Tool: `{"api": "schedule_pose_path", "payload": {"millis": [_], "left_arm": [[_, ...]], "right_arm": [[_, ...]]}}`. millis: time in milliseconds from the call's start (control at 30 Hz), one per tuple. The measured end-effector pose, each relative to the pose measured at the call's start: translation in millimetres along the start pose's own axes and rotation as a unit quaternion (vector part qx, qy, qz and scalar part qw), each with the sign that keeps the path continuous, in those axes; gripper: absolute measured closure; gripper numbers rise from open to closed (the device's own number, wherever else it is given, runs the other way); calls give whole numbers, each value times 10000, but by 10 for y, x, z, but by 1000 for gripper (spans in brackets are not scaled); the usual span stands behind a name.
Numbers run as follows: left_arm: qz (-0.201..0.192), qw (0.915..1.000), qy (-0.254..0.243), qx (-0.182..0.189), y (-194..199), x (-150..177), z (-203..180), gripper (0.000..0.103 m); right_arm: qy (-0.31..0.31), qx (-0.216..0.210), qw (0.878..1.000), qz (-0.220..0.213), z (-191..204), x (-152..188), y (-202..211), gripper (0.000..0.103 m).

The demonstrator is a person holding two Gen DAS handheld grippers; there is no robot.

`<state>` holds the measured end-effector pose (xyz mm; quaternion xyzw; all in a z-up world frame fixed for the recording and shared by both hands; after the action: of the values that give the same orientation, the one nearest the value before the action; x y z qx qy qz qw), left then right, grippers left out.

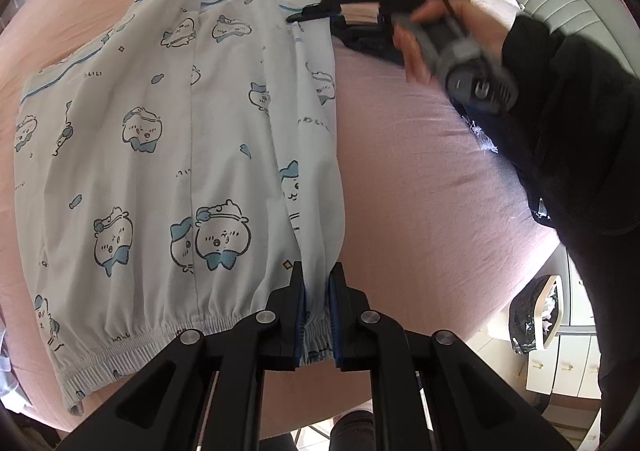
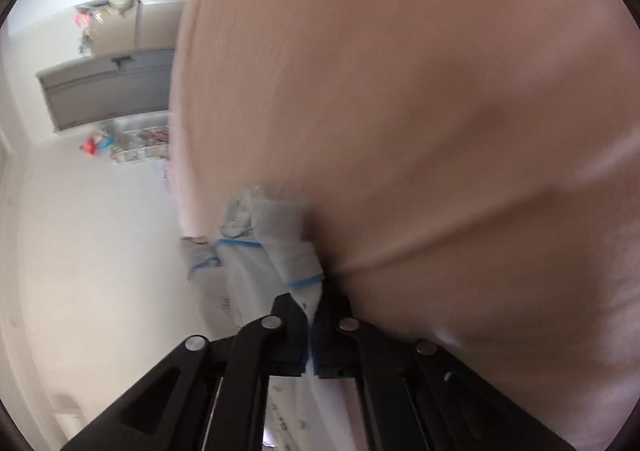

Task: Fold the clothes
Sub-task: 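Lift the held pant leg with both grippers and lay it over the other leg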

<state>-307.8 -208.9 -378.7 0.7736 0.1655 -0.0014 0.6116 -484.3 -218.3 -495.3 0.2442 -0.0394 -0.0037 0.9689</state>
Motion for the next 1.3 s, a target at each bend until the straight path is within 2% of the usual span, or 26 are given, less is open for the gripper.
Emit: {"api": "schedule_pose_path", "payload": {"millis": [33,133,167,233,333,600,700,767,933,1033,1100,1133,1200,1300], "left_arm": [[10,10000,4,3,-5,4,5,94],[53,9999,82,48,-23,8,23,94],[65,9999,77,46,-26,11,18,94],[59,10000,18,6,-26,16,5,94],[82,10000,6,-9,-39,23,3,94],[173,9998,55,-41,-86,40,4,94],[173,9998,54,-58,-85,43,-3,94],[175,9998,52,-63,-84,45,-7,94],[160,9998,92,-37,-84,40,-32,94],[129,9999,113,11,-56,32,-29,95],[127,9998,119,65,-33,37,-29,94],[133,9998,111,90,-21,46,-31,94],[122,9998,101,135,6,61,-36,94],[54,9996,149,225,89,62,12,94]], "right_arm": [[35,-342,9994,-100,-8,5,47,103],[282,225,9993,-136,19,29,10,103],[254,268,9993,-106,23,34,14,103],[177,105,9997,-95,15,55,27,103],[277,241,9992,-138,37,82,42,103],[343,255,9989,-183,-39,46,84,103],[14,217,9998,-21,-41,32,66,103],[-101,315,9994,28,-45,33,109,103],[180,485,9985,-173,10,-1,45,103],[275,923,9951,-237,66,20,76,103],[743,1632,9836,-194,191,27,77,103],[1178,2142,9696,-101,272,34,67,103],[1919,3057,9325,109,415,60,30,103],[2343,3874,8911,294,531,125,-23,103]]}}
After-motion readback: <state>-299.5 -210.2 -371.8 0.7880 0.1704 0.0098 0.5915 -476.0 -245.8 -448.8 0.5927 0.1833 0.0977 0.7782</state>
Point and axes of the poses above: each gripper's, at about its wrist camera, not at the fingertips, and y roughly against the way its jaws point, z to its left, x to its underside, the point moved 10 cm from there along -y, roughly the way its jaws point, and after that the axes turned 6 degrees about y, right-handed, at the moved point
